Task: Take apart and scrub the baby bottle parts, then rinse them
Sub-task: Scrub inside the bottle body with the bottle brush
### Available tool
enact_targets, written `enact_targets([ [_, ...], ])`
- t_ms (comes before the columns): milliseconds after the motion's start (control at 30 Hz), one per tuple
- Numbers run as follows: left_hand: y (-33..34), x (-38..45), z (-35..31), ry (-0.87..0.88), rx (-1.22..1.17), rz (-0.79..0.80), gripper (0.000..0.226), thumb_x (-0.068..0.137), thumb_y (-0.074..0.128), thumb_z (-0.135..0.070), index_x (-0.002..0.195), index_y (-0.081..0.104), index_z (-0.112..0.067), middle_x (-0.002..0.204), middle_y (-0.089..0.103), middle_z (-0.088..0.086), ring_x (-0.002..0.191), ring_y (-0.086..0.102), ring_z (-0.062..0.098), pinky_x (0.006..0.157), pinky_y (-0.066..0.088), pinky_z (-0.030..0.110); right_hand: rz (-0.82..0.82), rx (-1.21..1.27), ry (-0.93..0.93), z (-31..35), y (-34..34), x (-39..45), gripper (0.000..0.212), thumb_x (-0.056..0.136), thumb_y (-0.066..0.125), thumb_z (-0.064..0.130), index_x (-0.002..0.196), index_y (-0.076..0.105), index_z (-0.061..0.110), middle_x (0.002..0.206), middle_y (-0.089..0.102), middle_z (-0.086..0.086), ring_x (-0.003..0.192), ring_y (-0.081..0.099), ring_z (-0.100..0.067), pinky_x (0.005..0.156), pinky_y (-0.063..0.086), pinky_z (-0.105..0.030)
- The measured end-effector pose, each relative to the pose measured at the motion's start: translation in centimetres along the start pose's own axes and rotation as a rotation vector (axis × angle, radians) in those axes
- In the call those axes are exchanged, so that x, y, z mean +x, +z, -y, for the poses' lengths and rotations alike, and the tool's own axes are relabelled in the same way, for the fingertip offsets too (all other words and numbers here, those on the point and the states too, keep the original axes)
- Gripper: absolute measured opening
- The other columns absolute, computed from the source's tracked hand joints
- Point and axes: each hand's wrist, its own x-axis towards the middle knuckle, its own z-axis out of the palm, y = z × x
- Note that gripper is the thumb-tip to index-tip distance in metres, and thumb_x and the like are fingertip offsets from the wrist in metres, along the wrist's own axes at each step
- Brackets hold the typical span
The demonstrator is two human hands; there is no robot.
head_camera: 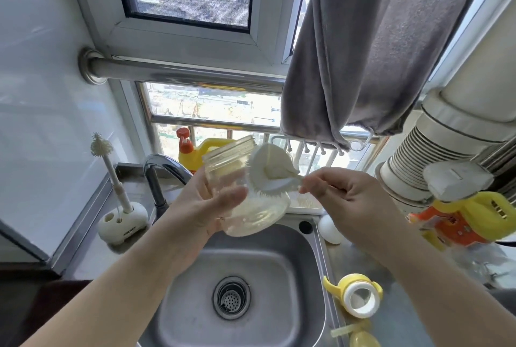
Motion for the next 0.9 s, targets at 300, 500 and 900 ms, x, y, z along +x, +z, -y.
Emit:
enact_targets([
  [300,-1.2,0.1,-0.2,-0.038,-0.036,-0.034,0.108,0.031,0.096,-0.035,0.127,0.052,-0.013,0.12,0.063,0.019,0.107,0.062,0.038,0.091,0.051,0.054,0.223,-0.086,-0.005,-0.9,0.2,-1.2,0.025,0.074,0.052,0.056,0.066,0.065,0.036,0.05,0.055,0.012,0.045,0.048,0.0,0.049,0.035,-0.009],
  [500,-1.0,0.1,0.0,-0.031,-0.095,0.0,0.109,0.035,0.095,-0.037,0.132,0.05,-0.018,0.122,0.063,0.018,0.109,0.062,0.036,0.085,0.055,0.048,0.041,-0.003,-0.041,-0.3,-1.0,-0.1,0.017,0.077,0.055,0.048,0.073,0.067,0.036,0.057,0.06,0.03,0.055,0.055,0.016,0.054,0.039,-0.003],
  [900,-0.9,0.1,0.1,-0.043,-0.303,0.075,0.088,0.04,0.092,-0.039,0.12,0.058,-0.022,0.113,0.067,0.012,0.09,0.068,0.026,0.068,0.058,0.037,0.121,-0.041,-0.088,-0.6,-0.7,-0.4,0.032,0.081,0.05,0.066,0.081,0.069,0.04,0.06,0.062,-0.007,0.057,0.053,-0.028,0.054,0.039,-0.024],
])
